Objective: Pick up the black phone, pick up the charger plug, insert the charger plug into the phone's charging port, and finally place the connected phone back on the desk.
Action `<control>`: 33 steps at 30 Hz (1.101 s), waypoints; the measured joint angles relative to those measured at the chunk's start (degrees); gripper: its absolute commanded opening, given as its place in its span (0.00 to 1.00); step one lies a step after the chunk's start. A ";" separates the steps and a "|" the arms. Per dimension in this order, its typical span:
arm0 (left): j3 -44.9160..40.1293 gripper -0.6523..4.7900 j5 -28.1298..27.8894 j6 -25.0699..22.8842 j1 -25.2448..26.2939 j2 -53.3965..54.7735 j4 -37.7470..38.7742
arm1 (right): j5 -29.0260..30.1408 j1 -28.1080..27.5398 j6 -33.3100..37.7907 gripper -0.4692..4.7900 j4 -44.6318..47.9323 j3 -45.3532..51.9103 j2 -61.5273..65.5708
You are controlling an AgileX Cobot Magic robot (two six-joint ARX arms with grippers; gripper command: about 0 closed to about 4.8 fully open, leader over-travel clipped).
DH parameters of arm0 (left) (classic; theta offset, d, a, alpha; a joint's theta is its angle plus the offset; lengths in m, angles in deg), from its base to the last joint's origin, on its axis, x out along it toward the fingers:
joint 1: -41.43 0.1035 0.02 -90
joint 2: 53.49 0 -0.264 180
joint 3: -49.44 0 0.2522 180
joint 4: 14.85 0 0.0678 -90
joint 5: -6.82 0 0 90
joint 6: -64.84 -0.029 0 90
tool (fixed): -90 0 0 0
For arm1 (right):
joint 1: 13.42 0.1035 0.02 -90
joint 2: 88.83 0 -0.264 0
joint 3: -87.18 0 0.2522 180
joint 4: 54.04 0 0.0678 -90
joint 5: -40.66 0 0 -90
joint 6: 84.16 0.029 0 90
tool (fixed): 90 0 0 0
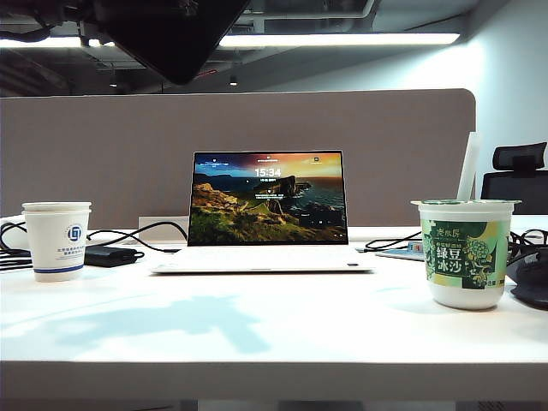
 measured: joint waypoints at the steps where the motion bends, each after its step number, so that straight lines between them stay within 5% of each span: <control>1: 0.02 0.11 0.26 -0.09 0.00 0.00 -0.02 | 0.63 -0.07 -0.37 0.09 0.04 0.00 -0.37; 11: 0.02 0.11 6.58 -0.13 0.00 0.00 -1.95 | 11.65 -1.27 -0.50 0.11 0.52 0.00 -2.97; 20: 0.02 0.11 8.92 -0.11 0.00 0.00 -8.28 | 12.63 -3.08 -0.24 0.09 -0.98 0.00 -4.17; 25: 0.02 0.11 8.96 0.59 0.00 0.00 -11.63 | 18.43 -4.44 -0.04 0.64 -4.09 0.07 -4.66; 33: 0.02 0.11 10.03 3.43 0.02 0.02 -13.86 | 28.41 -5.14 3.69 0.67 -2.67 0.07 -4.63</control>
